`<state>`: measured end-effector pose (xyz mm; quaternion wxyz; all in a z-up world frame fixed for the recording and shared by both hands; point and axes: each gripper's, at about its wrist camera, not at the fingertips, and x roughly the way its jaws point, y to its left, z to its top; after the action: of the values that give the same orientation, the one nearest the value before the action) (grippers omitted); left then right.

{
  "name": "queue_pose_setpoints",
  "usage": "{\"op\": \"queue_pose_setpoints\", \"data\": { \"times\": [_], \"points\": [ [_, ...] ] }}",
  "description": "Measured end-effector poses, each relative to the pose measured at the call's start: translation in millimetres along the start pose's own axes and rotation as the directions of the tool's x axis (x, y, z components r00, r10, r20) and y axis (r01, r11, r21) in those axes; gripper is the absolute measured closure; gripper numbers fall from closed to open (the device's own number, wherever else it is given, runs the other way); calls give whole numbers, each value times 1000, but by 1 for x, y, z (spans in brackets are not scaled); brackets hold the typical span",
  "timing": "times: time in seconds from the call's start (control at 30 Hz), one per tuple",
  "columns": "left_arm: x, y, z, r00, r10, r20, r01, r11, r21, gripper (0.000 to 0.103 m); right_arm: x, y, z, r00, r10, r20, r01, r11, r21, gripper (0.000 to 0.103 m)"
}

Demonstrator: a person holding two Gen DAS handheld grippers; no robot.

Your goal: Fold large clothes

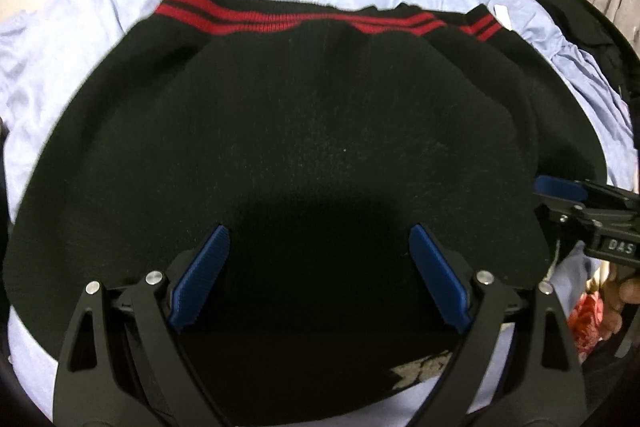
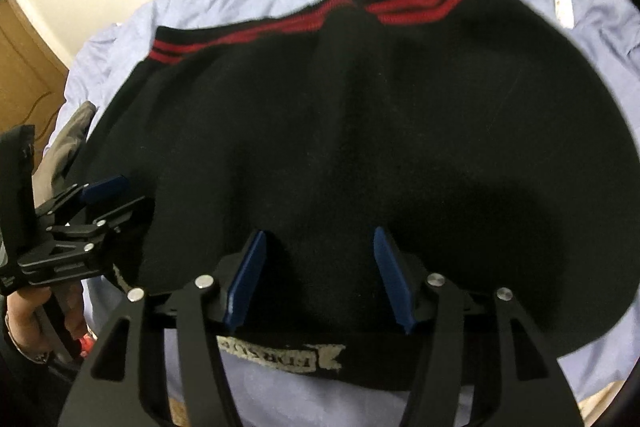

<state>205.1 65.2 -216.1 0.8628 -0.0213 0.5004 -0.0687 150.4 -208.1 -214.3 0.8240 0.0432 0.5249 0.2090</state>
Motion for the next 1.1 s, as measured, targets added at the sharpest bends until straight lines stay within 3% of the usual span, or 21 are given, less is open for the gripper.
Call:
{"op": "queue_pose_setpoints", "data": {
  "times": [0.17,0.27,0.33,0.4,0.47,0.57,0.63,0.67,0.73,0.83,0.93,1.0,1.1],
  "points": [
    [7,-2,-4,1000,13,13,-13,999,39,13,11,-4,5,1000,27,7,-26,1000,-12,45],
    [-7,-3,-11,998,-16,58,13,998,66,13,-9,-6,-5,995,75,71,-73,997,-36,45],
    [-34,1,-24,995,-6,95,-1,998,70,13,-38,-13,-15,982,152,110,-153,988,3,38],
    [-57,10,-33,991,-40,125,33,998,57,13,-68,-19,-26,965,204,167,-210,978,18,18],
    [-85,27,-45,984,-72,164,65,997,53,13,-108,-24,-41,944,191,270,-187,982,-39,15],
    [-115,54,-59,960,-26,278,-3,995,103,13,-148,-41,-61,910,113,398,-58,987,-147,12],
    [-121,71,-65,953,8,303,-57,987,153,13,-159,-68,-75,902,40,429,26,989,-148,11],
    [-119,82,-67,958,13,285,-61,985,160,13,-159,-82,-79,906,23,422,31,992,-119,11],
    [-112,110,-76,974,-35,224,6,992,128,13,-154,-120,-86,921,26,390,-20,1000,-19,11],
    [-105,142,-79,975,-99,198,94,995,34,13,-151,-150,-93,922,49,384,-56,998,8,11],
    [-95,159,-72,964,-187,191,189,982,10,13,-149,-163,-89,915,59,399,-38,997,-62,11],
    [-87,165,-66,962,-203,181,202,979,28,13,-143,-171,-88,923,90,373,-73,996,-60,11],
    [-69,171,-60,954,-256,156,257,966,15,13,-130,-177,-76,912,188,365,-183,982,-50,11]
  ]
}}
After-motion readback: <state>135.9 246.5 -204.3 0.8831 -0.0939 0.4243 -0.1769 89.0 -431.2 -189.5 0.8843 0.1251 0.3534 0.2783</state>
